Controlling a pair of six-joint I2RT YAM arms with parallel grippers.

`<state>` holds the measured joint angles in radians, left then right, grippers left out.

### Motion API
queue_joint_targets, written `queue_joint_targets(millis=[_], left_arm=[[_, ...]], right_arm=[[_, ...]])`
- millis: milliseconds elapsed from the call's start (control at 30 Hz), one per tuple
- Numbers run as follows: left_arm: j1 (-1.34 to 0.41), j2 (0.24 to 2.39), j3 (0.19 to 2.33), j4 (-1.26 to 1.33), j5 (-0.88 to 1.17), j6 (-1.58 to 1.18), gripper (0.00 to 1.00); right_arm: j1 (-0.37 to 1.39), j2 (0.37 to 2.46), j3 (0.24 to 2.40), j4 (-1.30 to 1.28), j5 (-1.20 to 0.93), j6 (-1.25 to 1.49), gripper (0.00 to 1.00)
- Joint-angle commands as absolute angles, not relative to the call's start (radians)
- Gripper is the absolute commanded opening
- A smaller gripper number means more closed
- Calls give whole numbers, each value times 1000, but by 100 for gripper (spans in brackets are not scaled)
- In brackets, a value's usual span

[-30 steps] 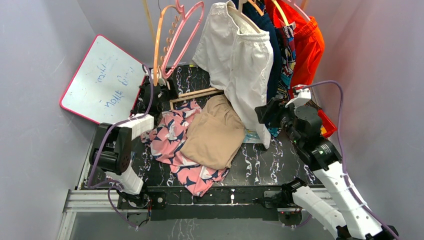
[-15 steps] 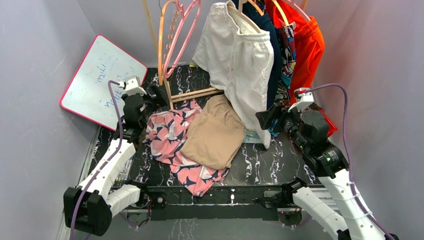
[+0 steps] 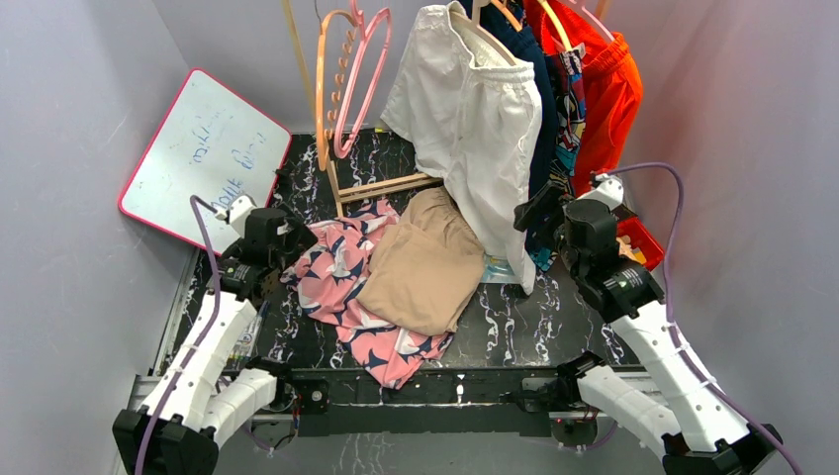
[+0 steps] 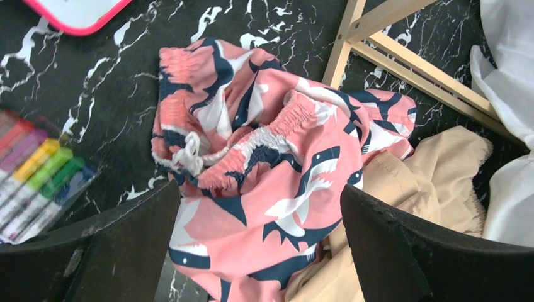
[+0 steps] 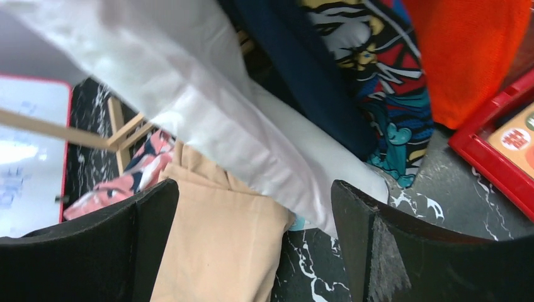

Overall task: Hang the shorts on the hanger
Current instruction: Reset both arms

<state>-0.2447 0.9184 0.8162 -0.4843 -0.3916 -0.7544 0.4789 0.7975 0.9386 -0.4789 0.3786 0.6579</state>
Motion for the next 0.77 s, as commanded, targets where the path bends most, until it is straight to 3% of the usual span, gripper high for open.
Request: queue_joint_targets(millis=[0, 133, 333, 533, 733], left_arm=[[-248, 842, 836, -610, -421, -878, 98], [-249, 791, 832, -582, -388, -880, 98], [-250, 781, 900, -547, -249, -521, 98], [-252, 684, 806, -517, -190, -397, 98], [-256, 698, 819, -512, -279, -462, 98]], right_arm=[[480, 812, 961, -488, 581, 803, 98], [479, 865, 1006, -496, 550, 748, 98], [479, 925, 1096, -517, 416, 576, 98], [480, 804, 984, -411, 401, 440, 98], [480, 762, 928, -377, 409, 478, 98]])
